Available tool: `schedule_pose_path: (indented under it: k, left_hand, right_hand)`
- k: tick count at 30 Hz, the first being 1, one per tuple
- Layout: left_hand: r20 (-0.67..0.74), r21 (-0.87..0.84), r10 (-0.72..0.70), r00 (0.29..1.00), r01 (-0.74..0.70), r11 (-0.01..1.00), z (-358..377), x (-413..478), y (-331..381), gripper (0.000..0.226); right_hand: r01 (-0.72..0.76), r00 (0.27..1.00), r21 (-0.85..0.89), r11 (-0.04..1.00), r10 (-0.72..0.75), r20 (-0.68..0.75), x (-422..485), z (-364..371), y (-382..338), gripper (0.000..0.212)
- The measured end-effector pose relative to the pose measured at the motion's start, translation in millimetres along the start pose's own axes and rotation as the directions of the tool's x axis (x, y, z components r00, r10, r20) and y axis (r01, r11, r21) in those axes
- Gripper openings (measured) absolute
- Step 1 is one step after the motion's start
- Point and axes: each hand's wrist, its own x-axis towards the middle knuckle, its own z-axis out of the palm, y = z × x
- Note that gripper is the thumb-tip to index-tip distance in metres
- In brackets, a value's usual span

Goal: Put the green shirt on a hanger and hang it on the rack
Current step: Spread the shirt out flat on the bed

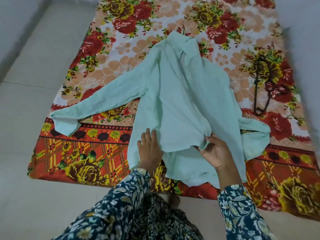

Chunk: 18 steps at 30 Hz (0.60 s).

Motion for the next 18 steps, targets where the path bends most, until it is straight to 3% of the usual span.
schedule_pose_path:
  k: [2, 4, 7, 11, 18]
  left_hand:
    - [-0.058, -0.056, -0.029, 0.998, 0.026, 0.998, -9, 3, 1, 0.066]
    - [-0.167, -0.224, -0.123, 0.978, 0.083, 0.971, -19, 1, -3, 0.048]
    - [-0.226, -0.502, -0.354, 0.907, 0.203, 0.841, -36, -1, -33, 0.017]
    - [-0.315, -0.301, -0.309, 0.897, 0.214, 0.929, -58, -12, -106, 0.017]
    - [-0.298, 0.034, -0.137, 0.945, 0.154, 0.987, -85, -28, -164, 0.029]
  right_hand:
    - [-0.003, 0.999, 0.039, 0.999, 0.001, 0.04, -2, -2, -6, 0.061]
    - [0.007, 0.999, 0.052, 0.999, -0.01, 0.051, -7, -4, -14, 0.058]
    - [-0.043, 0.996, -0.142, 0.989, 0.031, -0.088, -16, -6, -24, 0.042]
    - [-0.217, 0.939, -0.488, 0.845, 0.044, -0.342, -28, -28, -27, 0.038]
    - [-0.424, 0.9, -0.553, 0.717, 0.266, -0.344, -37, -39, 0, 0.032]
